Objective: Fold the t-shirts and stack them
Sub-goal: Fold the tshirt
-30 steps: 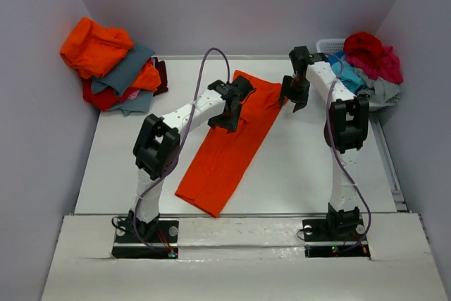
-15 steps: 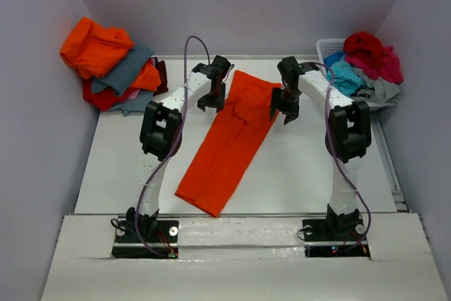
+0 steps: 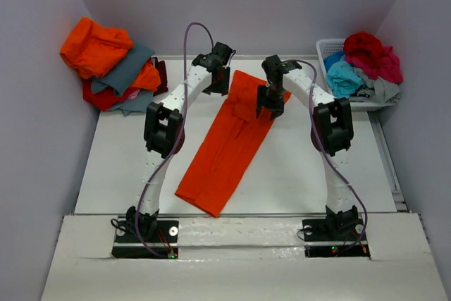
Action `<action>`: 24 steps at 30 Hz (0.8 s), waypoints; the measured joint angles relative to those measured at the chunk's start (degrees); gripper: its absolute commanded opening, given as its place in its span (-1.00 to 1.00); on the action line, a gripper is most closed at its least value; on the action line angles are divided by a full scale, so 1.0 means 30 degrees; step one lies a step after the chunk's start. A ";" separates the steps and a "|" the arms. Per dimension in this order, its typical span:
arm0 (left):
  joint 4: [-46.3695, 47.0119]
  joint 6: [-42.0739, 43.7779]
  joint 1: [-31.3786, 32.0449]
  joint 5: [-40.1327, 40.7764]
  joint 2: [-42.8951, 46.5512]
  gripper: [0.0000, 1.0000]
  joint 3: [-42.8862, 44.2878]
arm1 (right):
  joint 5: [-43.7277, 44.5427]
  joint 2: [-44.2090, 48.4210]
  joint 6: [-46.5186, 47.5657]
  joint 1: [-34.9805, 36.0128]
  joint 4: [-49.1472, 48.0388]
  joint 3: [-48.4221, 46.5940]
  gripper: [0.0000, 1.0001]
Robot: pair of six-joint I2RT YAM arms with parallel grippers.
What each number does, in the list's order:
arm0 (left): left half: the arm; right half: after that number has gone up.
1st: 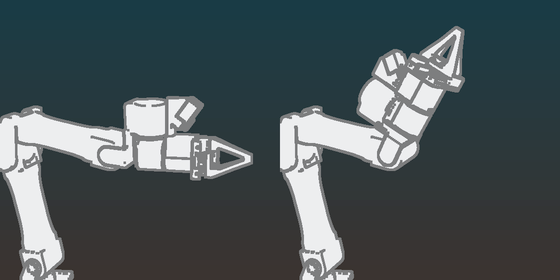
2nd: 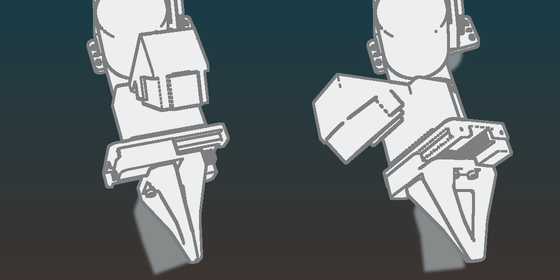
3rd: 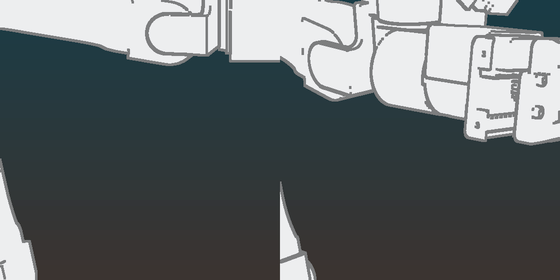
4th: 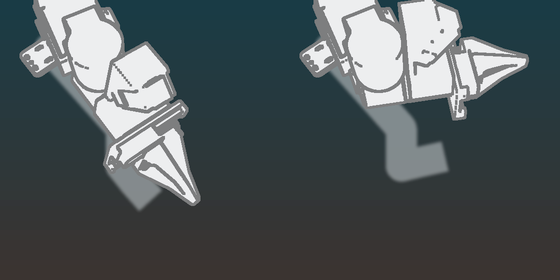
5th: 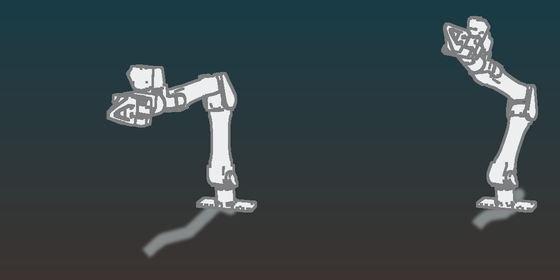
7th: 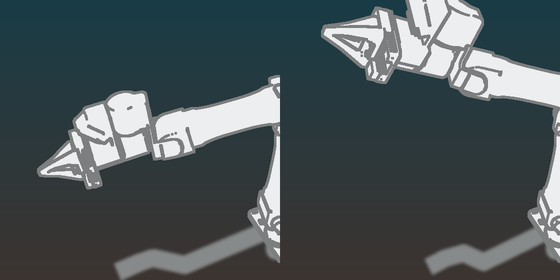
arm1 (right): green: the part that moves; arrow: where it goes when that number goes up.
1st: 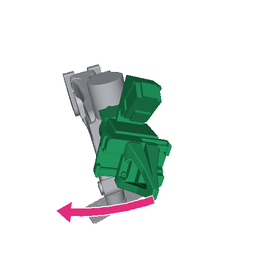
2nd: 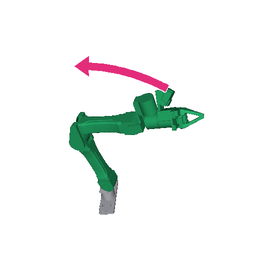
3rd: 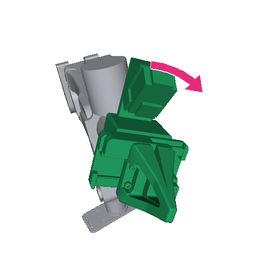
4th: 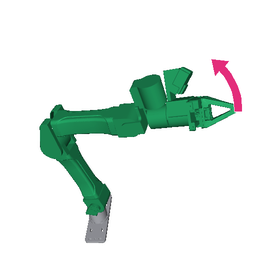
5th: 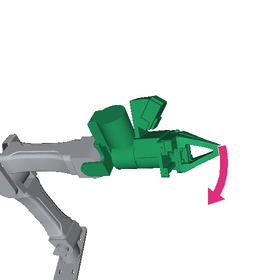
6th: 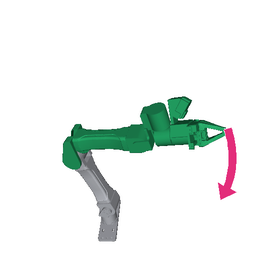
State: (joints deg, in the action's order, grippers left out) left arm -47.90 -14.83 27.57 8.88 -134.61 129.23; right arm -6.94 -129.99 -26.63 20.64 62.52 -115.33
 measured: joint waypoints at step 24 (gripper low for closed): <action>0.3636 0.1705 -0.0153 -0.8160 -0.2361 0.21 0.2127 | 0.2994 -0.2980 -0.2929 -0.1166 0.0211 -0.3453 0.23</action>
State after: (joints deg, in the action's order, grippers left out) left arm -36.99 -9.72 27.11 -15.59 -141.69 135.61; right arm 2.04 -138.93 -35.42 17.15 63.16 -125.69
